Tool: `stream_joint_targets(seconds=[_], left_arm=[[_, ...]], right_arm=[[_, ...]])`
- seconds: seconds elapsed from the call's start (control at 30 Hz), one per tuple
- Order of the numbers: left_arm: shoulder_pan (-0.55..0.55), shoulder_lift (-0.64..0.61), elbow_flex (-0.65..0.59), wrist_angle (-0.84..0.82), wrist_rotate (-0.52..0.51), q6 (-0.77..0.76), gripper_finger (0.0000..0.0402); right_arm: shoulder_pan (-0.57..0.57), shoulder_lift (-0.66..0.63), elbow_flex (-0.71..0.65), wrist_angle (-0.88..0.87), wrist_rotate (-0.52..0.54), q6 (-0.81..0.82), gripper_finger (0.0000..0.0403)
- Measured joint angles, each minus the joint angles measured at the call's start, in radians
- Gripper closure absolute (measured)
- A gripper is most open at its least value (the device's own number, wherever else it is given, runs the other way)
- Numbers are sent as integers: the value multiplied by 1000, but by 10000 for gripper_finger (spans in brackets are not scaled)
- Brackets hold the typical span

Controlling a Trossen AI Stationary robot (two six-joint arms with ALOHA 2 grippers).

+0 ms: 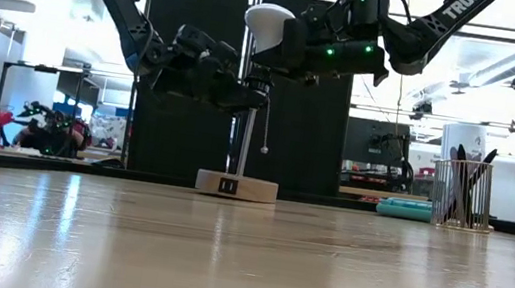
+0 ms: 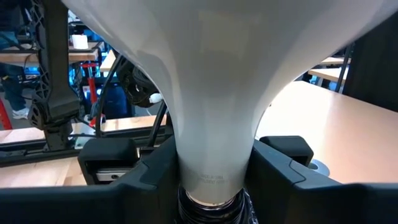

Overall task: Screw lightbulb
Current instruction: Insert the light bulb into the table lamp

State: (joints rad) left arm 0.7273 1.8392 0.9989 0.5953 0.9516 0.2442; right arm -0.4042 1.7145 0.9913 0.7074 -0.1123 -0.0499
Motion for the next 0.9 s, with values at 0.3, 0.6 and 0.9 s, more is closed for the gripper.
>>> stream_joint_targets(seconds=[0.3,0.6,0.9], left_arm=[[-16,-15,-3,6,-93,-58,264],[-40,-21,-18,45,-199,-97,264],[-60,-22,-128,299,-345,-220,264]], right_arm=[[-1,0,-1,-2,16,-6,257],[0,0,-1,0,64,-38,265],[-2,0,0,9,94,-47,260]])
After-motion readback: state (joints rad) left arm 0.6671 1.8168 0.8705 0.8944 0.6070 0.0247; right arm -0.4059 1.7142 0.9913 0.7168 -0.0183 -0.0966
